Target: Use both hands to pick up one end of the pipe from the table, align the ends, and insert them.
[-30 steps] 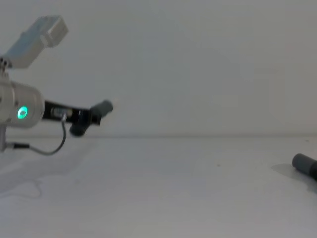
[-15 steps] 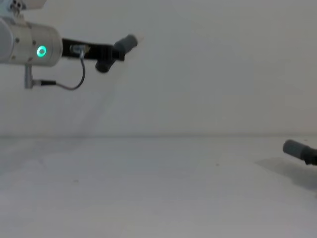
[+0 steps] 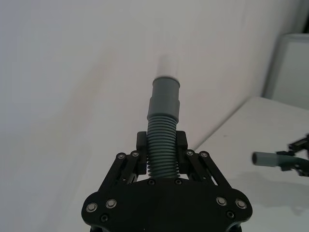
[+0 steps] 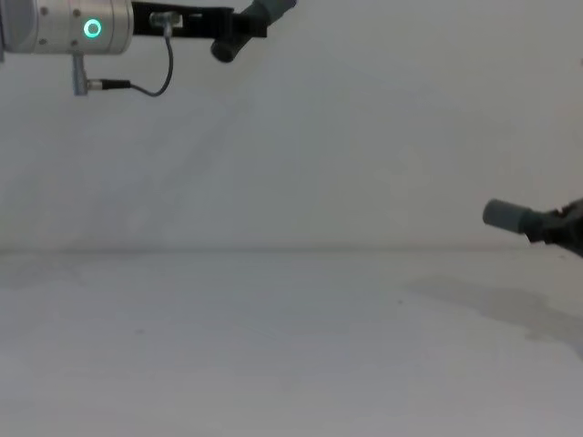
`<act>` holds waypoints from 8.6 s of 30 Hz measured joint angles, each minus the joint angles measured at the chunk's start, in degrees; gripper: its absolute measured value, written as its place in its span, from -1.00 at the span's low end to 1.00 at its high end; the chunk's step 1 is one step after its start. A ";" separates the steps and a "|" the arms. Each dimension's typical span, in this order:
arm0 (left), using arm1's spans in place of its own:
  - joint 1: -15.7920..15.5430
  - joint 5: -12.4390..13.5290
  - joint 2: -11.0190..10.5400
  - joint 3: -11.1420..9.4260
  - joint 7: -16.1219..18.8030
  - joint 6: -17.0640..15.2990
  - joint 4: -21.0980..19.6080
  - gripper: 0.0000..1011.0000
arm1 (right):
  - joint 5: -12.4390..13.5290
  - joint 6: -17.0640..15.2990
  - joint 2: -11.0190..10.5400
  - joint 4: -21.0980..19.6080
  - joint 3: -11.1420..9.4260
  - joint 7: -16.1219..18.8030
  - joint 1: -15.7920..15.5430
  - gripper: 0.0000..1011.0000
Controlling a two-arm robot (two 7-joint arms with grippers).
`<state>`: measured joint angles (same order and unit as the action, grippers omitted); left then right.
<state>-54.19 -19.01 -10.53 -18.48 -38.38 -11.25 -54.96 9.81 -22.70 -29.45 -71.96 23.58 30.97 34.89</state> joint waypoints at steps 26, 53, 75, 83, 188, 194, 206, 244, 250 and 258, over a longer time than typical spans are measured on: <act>-10.49 -0.73 -1.79 -8.27 -25.95 6.12 12.04 -0.38 | -6.26 13.93 -5.93 0.13 9.04 14.48 12.47 -0.52; -9.66 2.26 -6.85 -16.11 -38.11 7.31 8.50 -0.38 | -5.44 16.54 -8.51 0.38 11.68 20.02 14.95 -0.52; -10.03 2.60 -7.83 -17.39 -39.08 9.38 8.37 -0.38 | -2.26 15.74 -11.69 -1.64 12.37 26.53 16.79 -0.52; -10.08 2.64 -7.93 -17.52 -39.17 9.59 8.37 -0.38 | -2.43 16.82 -11.02 -1.16 13.42 28.17 18.96 -0.52; -10.13 2.67 -8.04 -17.64 -39.26 9.78 8.38 -0.38 | -1.85 16.87 -6.17 -0.25 22.95 36.61 31.25 -0.52; -10.13 2.66 -8.02 -17.64 -39.26 9.78 8.38 -0.38 | -1.81 15.46 -6.40 -0.50 23.32 36.16 31.42 -0.52; -10.13 2.64 -7.96 -17.64 -39.26 9.78 8.37 -0.38 | -2.17 12.75 -6.83 -0.50 24.42 35.93 31.98 -0.52; -10.13 2.66 -8.03 -17.64 -39.26 9.78 8.38 -0.38 | 0.01 10.53 -8.00 -1.95 25.14 35.29 32.53 -0.52; -10.13 2.66 -8.03 -17.64 -39.26 9.78 8.38 -0.38 | 0.46 10.42 -8.08 -2.20 25.37 35.38 32.61 -0.52; -10.13 2.66 -8.03 -17.64 -39.26 9.78 8.38 -0.38 | 0.96 10.11 -8.25 -2.60 25.66 35.44 32.67 -0.52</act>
<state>-64.32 -16.35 -18.56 -36.12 -77.64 -1.48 -46.58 10.77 -12.60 -37.71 -74.56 49.24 66.41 67.56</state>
